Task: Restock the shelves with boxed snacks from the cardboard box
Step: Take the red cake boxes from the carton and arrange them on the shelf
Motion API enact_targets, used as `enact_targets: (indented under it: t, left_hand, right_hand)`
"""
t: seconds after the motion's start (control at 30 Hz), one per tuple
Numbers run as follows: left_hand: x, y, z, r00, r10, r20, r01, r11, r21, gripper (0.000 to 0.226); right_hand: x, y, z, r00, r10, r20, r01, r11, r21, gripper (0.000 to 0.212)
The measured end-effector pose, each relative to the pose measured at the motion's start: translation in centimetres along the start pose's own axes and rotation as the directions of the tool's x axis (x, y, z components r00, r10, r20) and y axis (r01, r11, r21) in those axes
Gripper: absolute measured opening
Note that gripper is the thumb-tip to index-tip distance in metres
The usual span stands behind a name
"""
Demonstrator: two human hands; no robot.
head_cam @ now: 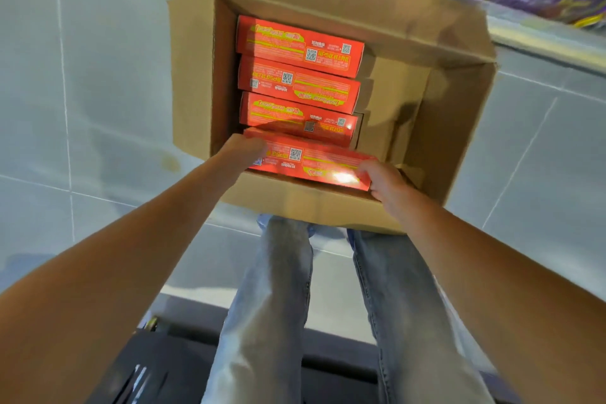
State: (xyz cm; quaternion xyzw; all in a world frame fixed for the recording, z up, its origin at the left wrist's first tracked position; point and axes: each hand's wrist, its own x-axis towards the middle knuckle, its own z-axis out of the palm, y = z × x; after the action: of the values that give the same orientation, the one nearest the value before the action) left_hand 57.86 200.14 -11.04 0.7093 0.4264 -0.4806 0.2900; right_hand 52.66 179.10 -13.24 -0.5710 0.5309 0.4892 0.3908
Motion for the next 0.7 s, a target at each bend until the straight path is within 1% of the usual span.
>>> enact_targets:
  t: [0.03,0.07,0.1,0.17,0.2,0.27,0.3,0.37,0.4,0.47,0.5,0.57,0.6,0.63,0.7]
  left_hand:
    - [-0.8,-0.3,-0.5,1.000,0.017,0.001,-0.017,1.000,-0.008,0.011]
    - [-2.9,0.1,-1.2,0.999,0.015,0.030,-0.014,0.999,-0.031,0.008]
    - [-3.6,0.0,-1.6,0.997,0.047,0.054,-0.043,0.997,-0.065,0.014]
    - [-7.1,0.8,-2.8,0.989,0.102,0.109,-0.090,0.990,-0.107,0.046]
    - [-8.3,1.2,-3.2,0.985,0.124,0.123,-0.110,0.987,-0.116,0.049]
    - [-11.6,2.5,-4.2,0.977,0.173,0.121,-0.161,0.981,-0.105,0.039]
    - [-13.6,3.2,-4.8,0.969,0.211,0.132,-0.199,0.975,-0.096,0.044]
    - [-17.6,4.4,-5.9,0.948,0.288,0.133,-0.283,0.958,-0.053,0.060]
    - [-19.5,5.0,-6.5,0.940,0.312,0.136,-0.313,0.950,-0.018,0.063]
    - [-22.9,5.9,-7.7,0.916,0.384,0.119,-0.388,0.921,0.017,0.064]
    - [-25.5,6.6,-8.5,0.892,0.439,0.105,-0.445,0.895,0.035,0.064]
    - [-28.6,7.4,-9.3,0.837,0.542,0.078,-0.546,0.837,0.044,0.060]
    - [-30.5,7.9,-9.8,0.818,0.572,0.059,-0.575,0.817,0.043,0.058]
    - [-31.9,8.2,-10.3,0.796,0.603,0.051,-0.605,0.796,0.036,0.052]
    - [-36.1,9.0,-11.4,0.738,0.673,0.050,-0.674,0.738,0.030,0.033]
  right_hand:
    - [-1.6,-0.1,-0.7,1.000,-0.007,-0.016,0.007,1.000,0.013,0.019]
    - [-3.4,-0.2,-1.5,0.999,-0.009,-0.039,0.010,1.000,0.009,0.005]
    - [-5.0,-0.4,-2.3,0.999,-0.018,-0.041,0.019,1.000,0.017,0.008]
    - [-8.5,-0.4,-4.2,0.996,-0.053,-0.065,0.054,0.998,0.018,0.017]
    - [-9.5,-0.5,-4.9,0.995,-0.078,-0.059,0.079,0.997,0.016,0.018]
    - [-13.0,-0.7,-7.1,0.990,-0.126,-0.059,0.126,0.992,0.009,0.009]
    - [-15.0,-0.8,-8.1,0.985,-0.156,-0.075,0.157,0.988,0.011,0.006]
    - [-18.9,-0.8,-10.2,0.975,-0.208,-0.082,0.211,0.977,0.034,0.029]
    - [-20.7,-0.8,-11.2,0.969,-0.233,-0.086,0.238,0.970,0.056,0.030]
    - [-24.9,-0.6,-13.1,0.959,-0.266,-0.093,0.278,0.949,0.149,0.017]
    - [-27.8,-0.6,-14.4,0.954,-0.281,-0.102,0.296,0.936,0.190,0.017]
    - [-31.6,-0.8,-16.2,0.936,-0.331,-0.117,0.349,0.913,0.211,0.032]
    - [-32.9,-1.2,-17.2,0.923,-0.360,-0.135,0.382,0.899,0.214,0.036]
    - [-34.2,-1.6,-18.0,0.911,-0.383,-0.155,0.409,0.890,0.202,0.036]
    - [-37.7,-2.5,-20.0,0.882,-0.422,-0.209,0.461,0.864,0.202,0.032]
